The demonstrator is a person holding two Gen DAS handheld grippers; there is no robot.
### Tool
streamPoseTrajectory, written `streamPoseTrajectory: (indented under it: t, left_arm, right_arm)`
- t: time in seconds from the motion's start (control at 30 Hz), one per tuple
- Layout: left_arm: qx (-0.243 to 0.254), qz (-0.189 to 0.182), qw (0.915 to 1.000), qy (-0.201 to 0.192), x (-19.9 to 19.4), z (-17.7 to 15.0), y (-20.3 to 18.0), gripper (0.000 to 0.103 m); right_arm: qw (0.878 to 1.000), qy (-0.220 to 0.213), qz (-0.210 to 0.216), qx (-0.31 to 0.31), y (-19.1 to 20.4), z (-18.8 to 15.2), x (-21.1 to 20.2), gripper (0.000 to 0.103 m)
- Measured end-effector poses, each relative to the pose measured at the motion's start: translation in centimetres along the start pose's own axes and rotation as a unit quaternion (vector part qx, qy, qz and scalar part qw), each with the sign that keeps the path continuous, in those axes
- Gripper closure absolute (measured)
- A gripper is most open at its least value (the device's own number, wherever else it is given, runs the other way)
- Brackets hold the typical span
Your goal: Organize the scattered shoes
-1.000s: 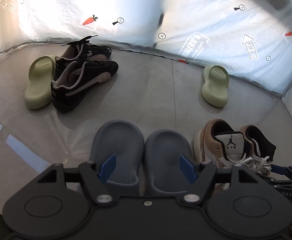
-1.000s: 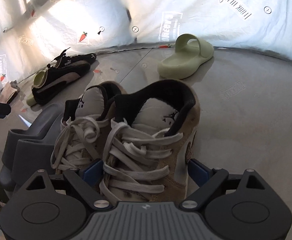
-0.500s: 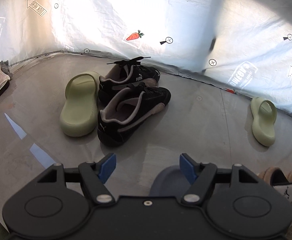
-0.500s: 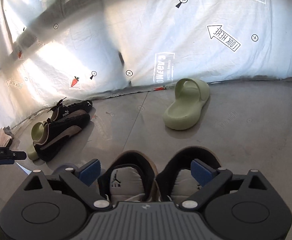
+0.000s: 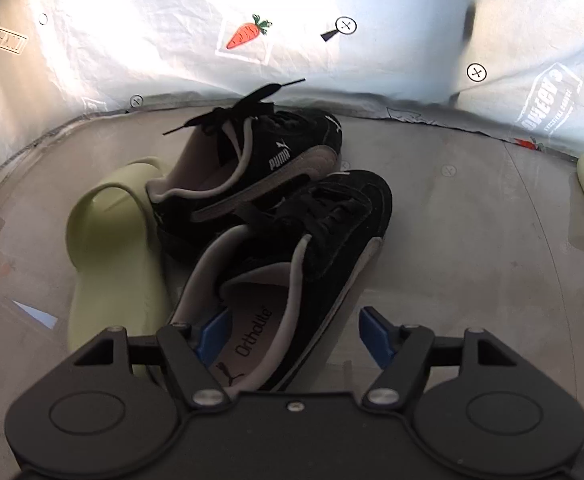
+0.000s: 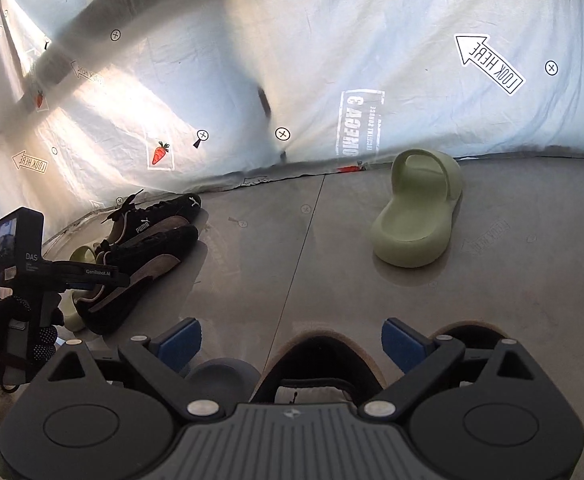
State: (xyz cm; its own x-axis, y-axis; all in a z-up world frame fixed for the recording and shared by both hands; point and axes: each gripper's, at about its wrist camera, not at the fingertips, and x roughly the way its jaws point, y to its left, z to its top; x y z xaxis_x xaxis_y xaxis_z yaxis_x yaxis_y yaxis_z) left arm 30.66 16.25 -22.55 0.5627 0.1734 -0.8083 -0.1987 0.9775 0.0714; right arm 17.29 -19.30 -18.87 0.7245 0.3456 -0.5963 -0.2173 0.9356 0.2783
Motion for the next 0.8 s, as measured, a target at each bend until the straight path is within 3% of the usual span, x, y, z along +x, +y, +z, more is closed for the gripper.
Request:
streamPoseTrajectory:
  t: [0.03,0.23,0.43,0.6,0.8]
  left_arm:
    - [0.004,0.001,1.0000,0.002,0.6,0.2,-0.3,0.063]
    - [0.040,-0.019,0.9989,-0.012,0.9,1.1,-4.1,0.088]
    - [0.143,-0.045,0.9879,-0.039,0.0,1.3,-12.0,0.089]
    - [0.171,-0.089,0.9801,-0.049,-0.7,1.4,-16.3,0.090]
    - [0.213,-0.064,0.9739,-0.043,-0.5,1.9,-19.3,0.080]
  right_arm:
    - [1.000,0.003,-0.003,0.004,0.0,0.1,0.1,0.006]
    - [1.000,0.015,-0.006,0.000,-0.1,0.0,0.8,0.006]
    - [1.000,0.023,-0.009,-0.009,-0.1,0.0,1.4,0.006]
    - [0.999,0.017,-0.023,-0.024,-0.3,0.0,1.1,0.006]
    - [0.999,0.011,-0.030,-0.004,-1.6,-0.2,0.7,0.006]
